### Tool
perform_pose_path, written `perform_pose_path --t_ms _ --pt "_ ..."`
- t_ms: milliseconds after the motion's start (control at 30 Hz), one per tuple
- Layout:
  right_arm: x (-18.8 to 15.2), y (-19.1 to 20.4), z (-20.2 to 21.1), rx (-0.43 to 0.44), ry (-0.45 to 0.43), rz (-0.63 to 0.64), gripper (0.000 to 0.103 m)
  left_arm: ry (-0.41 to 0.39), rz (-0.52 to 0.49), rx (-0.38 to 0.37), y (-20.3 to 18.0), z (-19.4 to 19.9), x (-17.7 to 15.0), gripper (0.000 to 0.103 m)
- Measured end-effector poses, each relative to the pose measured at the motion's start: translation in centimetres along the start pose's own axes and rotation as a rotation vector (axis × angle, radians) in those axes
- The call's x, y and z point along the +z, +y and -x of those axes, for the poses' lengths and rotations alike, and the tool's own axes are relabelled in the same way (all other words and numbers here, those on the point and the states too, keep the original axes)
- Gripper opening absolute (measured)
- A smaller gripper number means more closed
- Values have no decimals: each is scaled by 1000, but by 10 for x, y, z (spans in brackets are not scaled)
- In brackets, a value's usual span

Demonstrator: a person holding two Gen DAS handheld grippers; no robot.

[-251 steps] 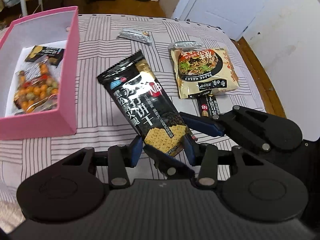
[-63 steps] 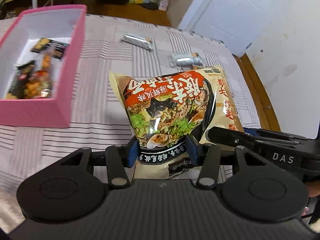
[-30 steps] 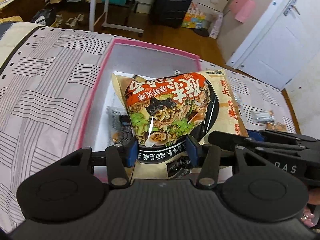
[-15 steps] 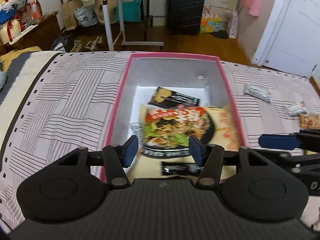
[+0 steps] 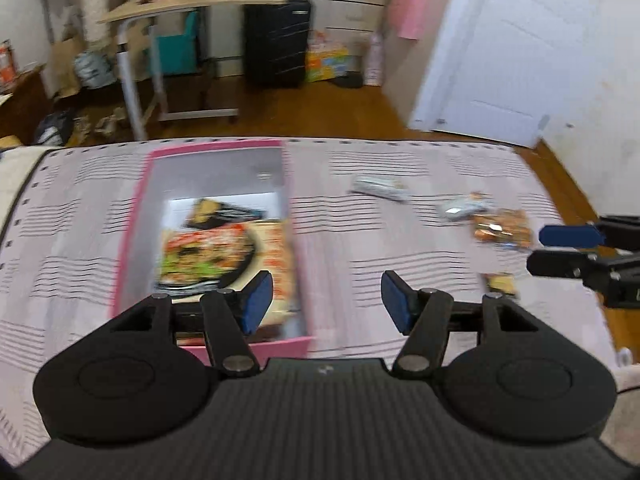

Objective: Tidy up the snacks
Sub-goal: 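Lower the noodle bag into the pink box and open both grippers, then move both grippers to another black NB cracker pack on the bed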

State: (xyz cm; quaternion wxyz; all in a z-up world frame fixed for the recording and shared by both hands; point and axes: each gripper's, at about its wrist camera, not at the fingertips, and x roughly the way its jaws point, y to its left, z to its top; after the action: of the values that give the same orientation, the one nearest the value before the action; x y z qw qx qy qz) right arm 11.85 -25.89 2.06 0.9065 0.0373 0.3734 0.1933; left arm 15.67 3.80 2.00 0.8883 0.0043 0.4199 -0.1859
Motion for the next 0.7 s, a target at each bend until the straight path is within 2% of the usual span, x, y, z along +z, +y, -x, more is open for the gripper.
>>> perform_pose_path --t_ms 167,367,467,533,600,700 --pt "-17 -29 25 -43 -7 -9 60 22 -50 -63 -50 -11 0 61" --pt "-50 -72 9 -97 36 -26 63 84 -42 -167 -94 -50 -4 64" --pt "-67 -94 -4 -87 48 -59 63 103 -41 -179 -112 -75 -10 65" --pt "-79 -104 -11 -106 2 -50 64 123 -62 -202 -123 -93 -14 65" --pt "-86 -113 -15 -142 -53 -28 67 143 -73 -192 -133 -112 -18 65" --pt "-94 -134 -25 -171 -24 -67 67 128 -81 -175 -145 -135 -25 65"
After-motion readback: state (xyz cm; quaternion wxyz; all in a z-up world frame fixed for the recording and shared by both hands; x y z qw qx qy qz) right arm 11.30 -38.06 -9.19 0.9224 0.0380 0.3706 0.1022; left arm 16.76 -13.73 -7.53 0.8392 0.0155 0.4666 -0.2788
